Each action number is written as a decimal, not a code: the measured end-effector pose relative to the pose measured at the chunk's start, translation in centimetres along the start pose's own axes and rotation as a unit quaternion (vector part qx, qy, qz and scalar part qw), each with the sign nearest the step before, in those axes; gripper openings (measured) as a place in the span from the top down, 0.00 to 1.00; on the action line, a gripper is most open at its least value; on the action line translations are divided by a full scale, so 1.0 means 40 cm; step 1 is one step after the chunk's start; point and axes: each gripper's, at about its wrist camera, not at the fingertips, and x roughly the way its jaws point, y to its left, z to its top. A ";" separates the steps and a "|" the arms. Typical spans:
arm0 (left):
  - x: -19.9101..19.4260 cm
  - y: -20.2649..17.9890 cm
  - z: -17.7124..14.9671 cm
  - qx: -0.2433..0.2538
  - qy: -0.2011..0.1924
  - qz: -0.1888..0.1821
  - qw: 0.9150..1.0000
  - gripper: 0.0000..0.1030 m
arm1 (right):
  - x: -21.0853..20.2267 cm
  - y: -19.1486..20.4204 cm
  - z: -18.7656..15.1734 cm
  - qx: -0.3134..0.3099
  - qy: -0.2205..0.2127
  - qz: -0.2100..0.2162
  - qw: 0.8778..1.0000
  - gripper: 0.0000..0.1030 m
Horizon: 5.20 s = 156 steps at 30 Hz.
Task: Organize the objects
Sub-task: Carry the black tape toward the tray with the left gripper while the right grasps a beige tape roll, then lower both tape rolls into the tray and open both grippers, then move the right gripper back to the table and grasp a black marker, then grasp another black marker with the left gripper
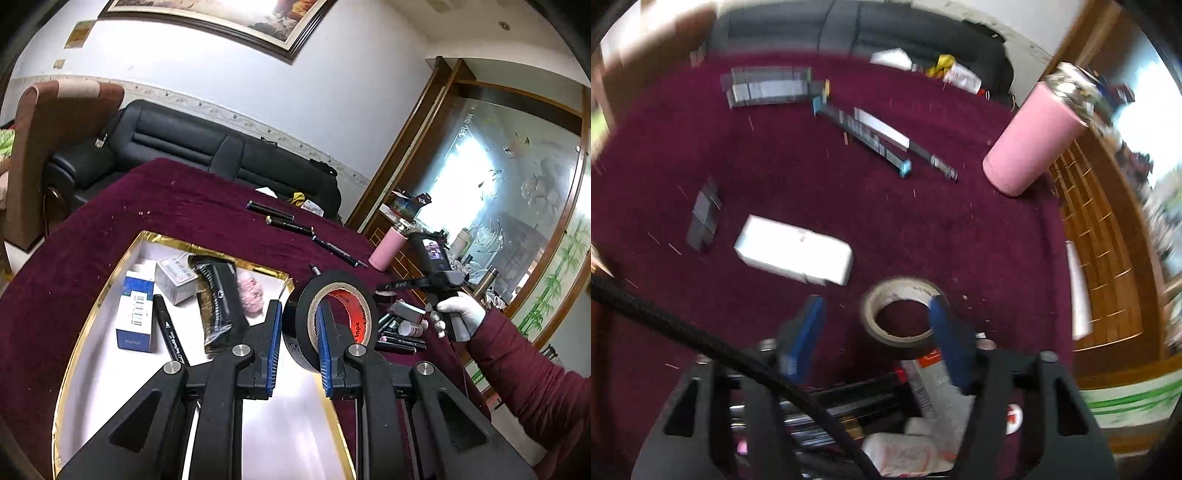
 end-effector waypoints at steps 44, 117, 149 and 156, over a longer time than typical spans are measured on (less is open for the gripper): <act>-0.033 0.220 -0.085 -0.090 0.089 0.147 0.981 0.85 | -0.372 0.688 -0.195 -0.139 -0.073 0.386 0.909 0.90; 0.287 -0.332 -0.166 0.051 0.211 -0.048 0.975 0.37 | -0.190 0.168 -0.496 0.021 -0.085 0.203 0.975 0.67; 0.427 -0.429 -0.258 0.202 0.248 -0.008 0.948 0.89 | -0.144 -0.040 -0.575 0.128 -0.100 0.244 0.956 0.88; 0.294 -0.356 -0.182 0.128 0.200 -0.037 0.971 0.89 | -0.169 -0.048 -0.561 0.175 -0.106 0.353 0.913 0.88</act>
